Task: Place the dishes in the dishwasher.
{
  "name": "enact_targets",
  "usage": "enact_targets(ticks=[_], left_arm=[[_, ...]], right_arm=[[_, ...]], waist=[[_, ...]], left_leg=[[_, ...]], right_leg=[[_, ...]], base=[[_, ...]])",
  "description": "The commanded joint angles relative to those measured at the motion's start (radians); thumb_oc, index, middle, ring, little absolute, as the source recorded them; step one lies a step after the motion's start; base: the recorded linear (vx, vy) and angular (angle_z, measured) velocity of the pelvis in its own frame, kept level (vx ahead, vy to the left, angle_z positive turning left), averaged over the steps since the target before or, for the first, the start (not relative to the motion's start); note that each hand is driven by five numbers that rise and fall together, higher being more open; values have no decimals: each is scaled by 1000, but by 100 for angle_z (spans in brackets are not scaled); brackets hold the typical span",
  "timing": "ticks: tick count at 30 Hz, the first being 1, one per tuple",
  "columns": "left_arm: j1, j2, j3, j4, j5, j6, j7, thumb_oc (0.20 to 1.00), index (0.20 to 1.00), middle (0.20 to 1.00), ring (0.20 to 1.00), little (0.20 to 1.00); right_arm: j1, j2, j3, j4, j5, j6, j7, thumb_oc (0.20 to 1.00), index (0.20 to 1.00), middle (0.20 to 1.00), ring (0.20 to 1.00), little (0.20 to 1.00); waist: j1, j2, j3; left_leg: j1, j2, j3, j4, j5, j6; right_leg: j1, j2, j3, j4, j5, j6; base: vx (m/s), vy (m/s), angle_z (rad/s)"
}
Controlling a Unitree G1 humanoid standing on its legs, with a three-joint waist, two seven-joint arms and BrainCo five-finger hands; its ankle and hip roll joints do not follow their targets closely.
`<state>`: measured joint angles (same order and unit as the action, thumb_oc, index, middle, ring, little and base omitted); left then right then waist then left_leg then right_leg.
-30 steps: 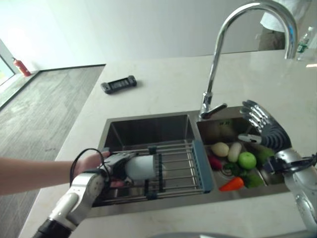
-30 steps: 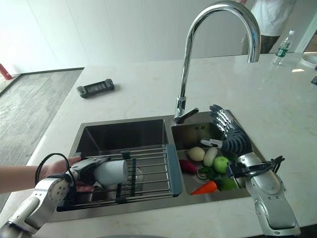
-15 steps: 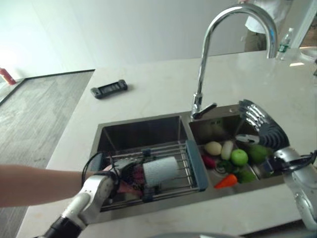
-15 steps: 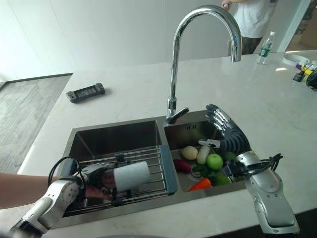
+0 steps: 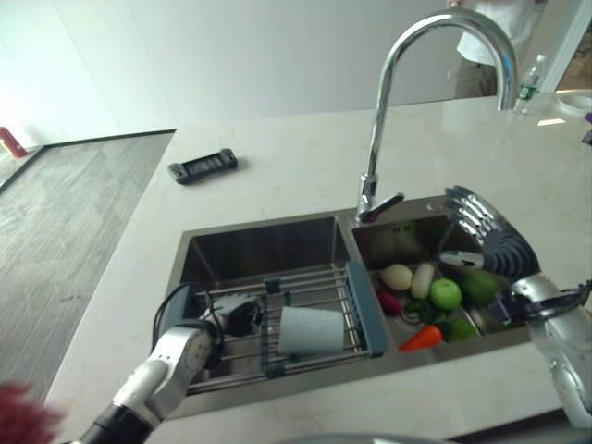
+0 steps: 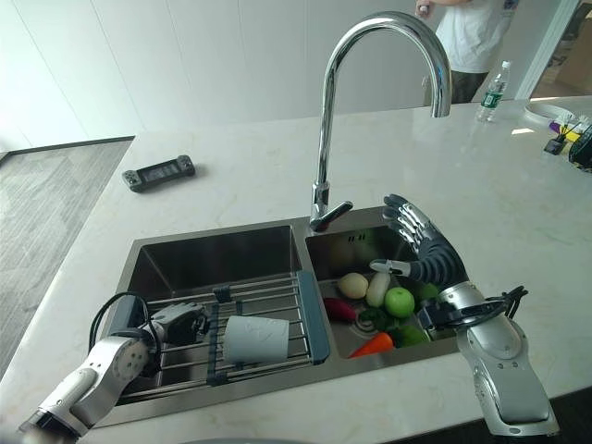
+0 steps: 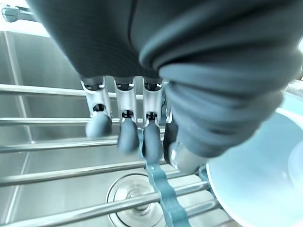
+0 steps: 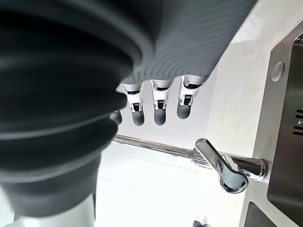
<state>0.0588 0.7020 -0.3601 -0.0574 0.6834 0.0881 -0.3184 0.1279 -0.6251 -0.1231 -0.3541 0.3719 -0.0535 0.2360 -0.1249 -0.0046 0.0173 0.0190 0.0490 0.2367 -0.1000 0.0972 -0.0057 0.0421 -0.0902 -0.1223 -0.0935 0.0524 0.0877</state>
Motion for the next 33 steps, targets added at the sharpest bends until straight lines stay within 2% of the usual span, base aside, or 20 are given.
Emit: enact_targets(ticks=[1, 11, 17, 20, 25, 33], left_arm=[[-91, 6, 34, 2, -11, -2, 56, 1000, 1000, 1000, 1000, 1000], [-72, 25, 114, -81, -67, -14, 69, 1000, 1000, 1000, 1000, 1000], [-62, 55, 171, -146, -84, -44, 31, 1000, 1000, 1000, 1000, 1000], [-54, 61, 203, -196, -93, -56, -25, 1000, 1000, 1000, 1000, 1000], [-59, 72, 217, -230, -129, -69, -67, 1000, 1000, 1000, 1000, 1000], [-70, 64, 172, -248, -133, -74, -110, 1000, 1000, 1000, 1000, 1000]], right_arm=[[-104, 8, -9, 0, -9, -66, -14, 1000, 1000, 1000, 1000, 1000], [-99, 1, -14, -13, -9, -59, -22, 1000, 1000, 1000, 1000, 1000], [-97, -10, -17, -25, -10, -46, -35, 1000, 1000, 1000, 1000, 1000], [-83, -9, -32, -38, -8, -44, -30, 1000, 1000, 1000, 1000, 1000], [-91, -11, -30, -45, -7, -32, -38, 1000, 1000, 1000, 1000, 1000], [-92, -11, -17, -47, -6, -34, -42, 1000, 1000, 1000, 1000, 1000]], waist=[[6, 18, 21], [18, 27, 24], [24, 32, 25], [23, 33, 25], [22, 35, 25], [5, 36, 24]], left_leg=[[99, 48, -7, 13, -142, -35], [96, 46, -18, 13, -138, -35], [96, 45, -22, 13, -136, -37], [96, 45, -23, 13, -137, -37], [98, 44, -20, 13, -139, -36], [104, 46, -2, 13, -142, -32]], right_leg=[[46, -2, -54, 6, -46, 67], [48, 0, -61, 6, -47, 65], [50, -1, -67, 6, -47, 65], [51, -5, -67, 6, -47, 67], [52, -7, -68, 6, -46, 68], [49, -4, -55, 6, -46, 70]], base=[[0, 0, 0], [0, 0, 0], [0, 0, 0], [0, 0, 0], [0, 0, 0], [10, -7, -4]])
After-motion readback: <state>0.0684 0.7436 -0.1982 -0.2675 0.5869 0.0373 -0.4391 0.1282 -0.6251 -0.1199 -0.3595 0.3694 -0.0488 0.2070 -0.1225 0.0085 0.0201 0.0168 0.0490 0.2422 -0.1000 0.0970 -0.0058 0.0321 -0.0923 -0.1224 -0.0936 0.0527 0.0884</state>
